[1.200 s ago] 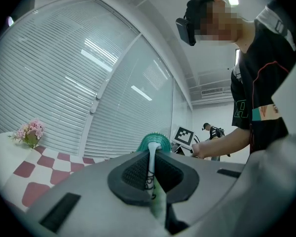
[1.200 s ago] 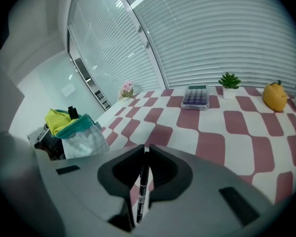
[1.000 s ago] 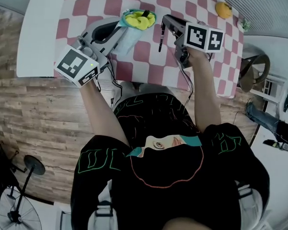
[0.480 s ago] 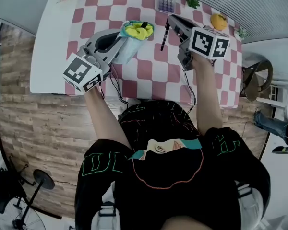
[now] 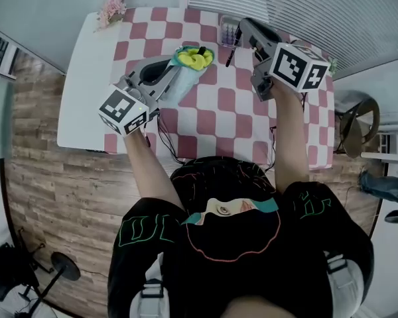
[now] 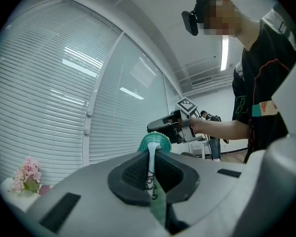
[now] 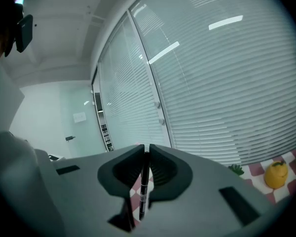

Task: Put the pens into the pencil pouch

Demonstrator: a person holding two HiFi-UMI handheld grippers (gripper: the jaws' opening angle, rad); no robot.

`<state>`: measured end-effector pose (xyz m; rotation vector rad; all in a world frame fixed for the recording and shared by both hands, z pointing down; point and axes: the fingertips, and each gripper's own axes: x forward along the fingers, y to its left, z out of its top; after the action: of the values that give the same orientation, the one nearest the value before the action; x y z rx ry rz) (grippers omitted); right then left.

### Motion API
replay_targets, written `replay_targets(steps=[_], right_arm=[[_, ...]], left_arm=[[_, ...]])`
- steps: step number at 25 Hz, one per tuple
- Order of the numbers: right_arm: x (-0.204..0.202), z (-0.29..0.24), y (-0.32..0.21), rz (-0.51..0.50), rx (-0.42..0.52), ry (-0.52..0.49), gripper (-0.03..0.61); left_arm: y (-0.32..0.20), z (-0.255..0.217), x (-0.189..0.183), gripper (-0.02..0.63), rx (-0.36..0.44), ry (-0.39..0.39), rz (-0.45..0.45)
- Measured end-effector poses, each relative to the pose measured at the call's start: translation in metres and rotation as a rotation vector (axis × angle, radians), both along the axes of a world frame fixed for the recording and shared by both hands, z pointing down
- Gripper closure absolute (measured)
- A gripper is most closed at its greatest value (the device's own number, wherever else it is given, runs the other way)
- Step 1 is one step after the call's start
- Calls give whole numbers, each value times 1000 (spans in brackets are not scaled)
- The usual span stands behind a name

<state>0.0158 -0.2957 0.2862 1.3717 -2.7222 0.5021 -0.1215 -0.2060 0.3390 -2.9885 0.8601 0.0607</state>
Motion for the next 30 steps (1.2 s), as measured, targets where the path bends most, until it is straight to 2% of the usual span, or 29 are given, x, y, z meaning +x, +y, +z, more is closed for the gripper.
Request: replay_targets(steps=[12,30], right_arm=[[16,-74,5,77,223,-99,543],[-43,-112,33,-71,305,-144,543]], left_arm=[[-6,-10,-3,607,31,-25,-25],[4,-2,6,607,11,-87,0]])
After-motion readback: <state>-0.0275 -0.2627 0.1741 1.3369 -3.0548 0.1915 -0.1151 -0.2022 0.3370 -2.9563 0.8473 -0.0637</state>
